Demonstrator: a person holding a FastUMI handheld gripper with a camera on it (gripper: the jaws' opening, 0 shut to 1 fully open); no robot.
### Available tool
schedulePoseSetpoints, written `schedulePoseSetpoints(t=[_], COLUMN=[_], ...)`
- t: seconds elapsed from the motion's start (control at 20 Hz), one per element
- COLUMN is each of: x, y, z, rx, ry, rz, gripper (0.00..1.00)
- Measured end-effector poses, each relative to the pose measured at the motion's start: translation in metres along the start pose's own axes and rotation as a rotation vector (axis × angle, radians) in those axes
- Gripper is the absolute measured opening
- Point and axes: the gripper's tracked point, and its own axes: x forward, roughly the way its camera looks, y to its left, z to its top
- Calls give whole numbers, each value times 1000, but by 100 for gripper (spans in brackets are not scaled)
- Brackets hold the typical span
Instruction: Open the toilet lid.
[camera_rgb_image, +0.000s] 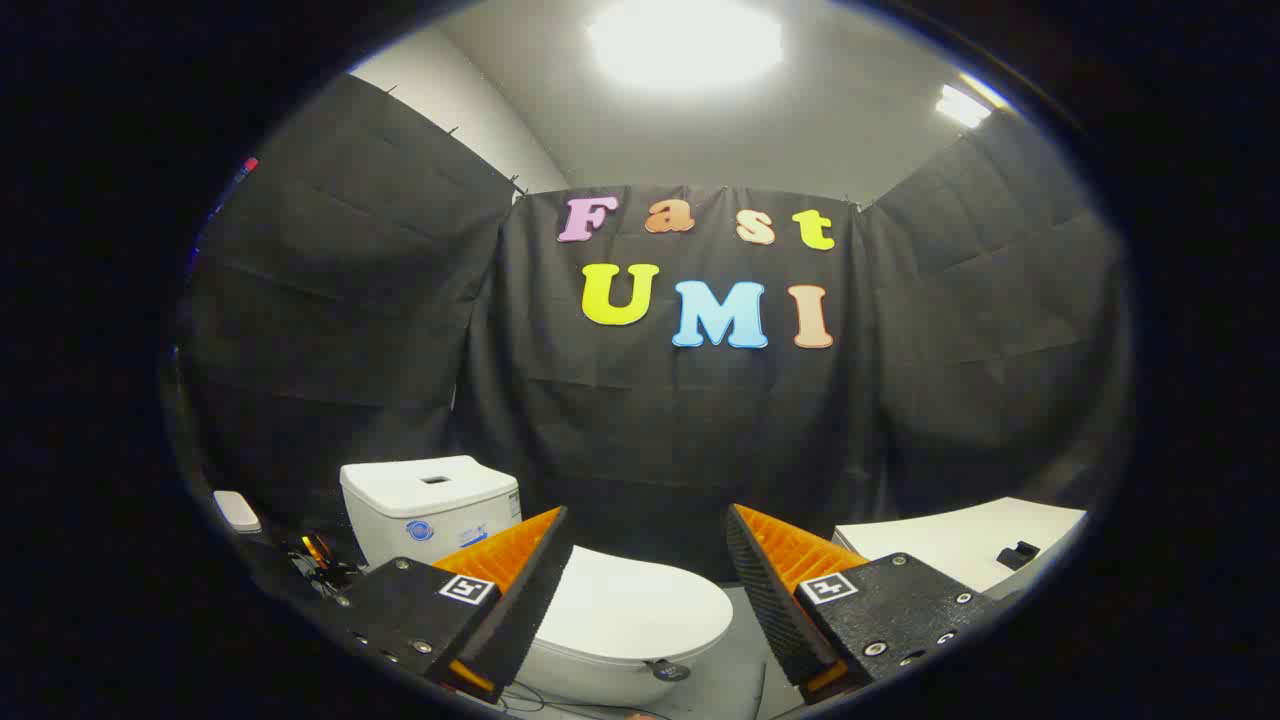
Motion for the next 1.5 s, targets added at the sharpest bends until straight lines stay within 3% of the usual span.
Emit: schedulePoseSetpoints(t=[1.0, 1.25, 1.5], x=[0, 7, 30], y=[-6, -20, -47], z=[2, -7, -45], rx=[24, 182, 345], ry=[-19, -41, 23], rz=[-8, -29, -101], gripper=[95, 95, 95])
